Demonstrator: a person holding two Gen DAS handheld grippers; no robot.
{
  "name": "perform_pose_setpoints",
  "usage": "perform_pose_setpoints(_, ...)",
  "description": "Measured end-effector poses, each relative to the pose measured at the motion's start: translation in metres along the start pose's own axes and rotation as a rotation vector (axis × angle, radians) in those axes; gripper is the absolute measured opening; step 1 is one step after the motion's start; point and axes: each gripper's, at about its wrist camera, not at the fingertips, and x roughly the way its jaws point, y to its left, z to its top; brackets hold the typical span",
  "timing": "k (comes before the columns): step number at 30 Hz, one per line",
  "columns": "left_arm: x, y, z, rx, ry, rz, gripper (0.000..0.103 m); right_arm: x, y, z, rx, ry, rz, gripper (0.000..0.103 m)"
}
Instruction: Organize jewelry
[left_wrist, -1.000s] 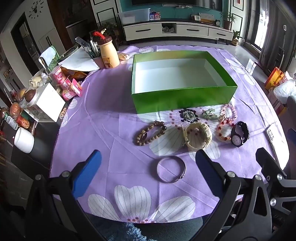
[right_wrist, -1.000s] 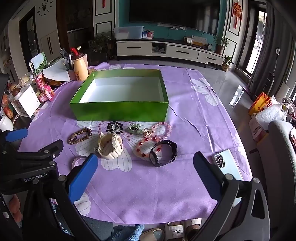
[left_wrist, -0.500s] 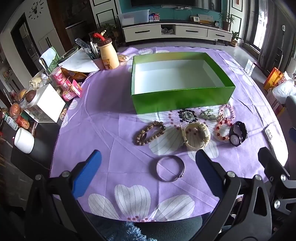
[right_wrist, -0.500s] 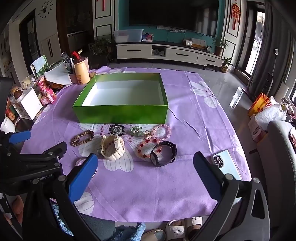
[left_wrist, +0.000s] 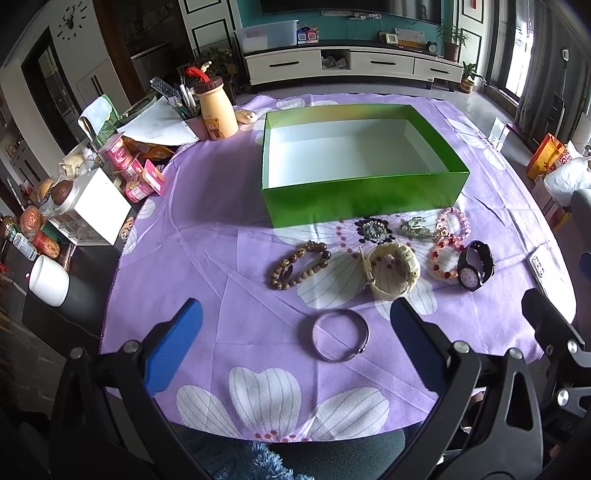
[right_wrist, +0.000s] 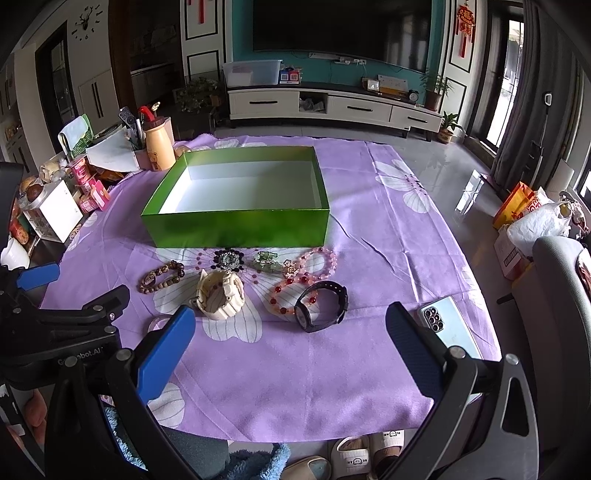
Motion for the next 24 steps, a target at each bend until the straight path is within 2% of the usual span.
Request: perform_pose_setpoints(24, 0.0011, 0.0004, -0.0022, 0.002, -0.005, 0.004, 0.101, 0.0037, 0.0005, -0.0015, -0.004, 0.004, 0.002, 0.102)
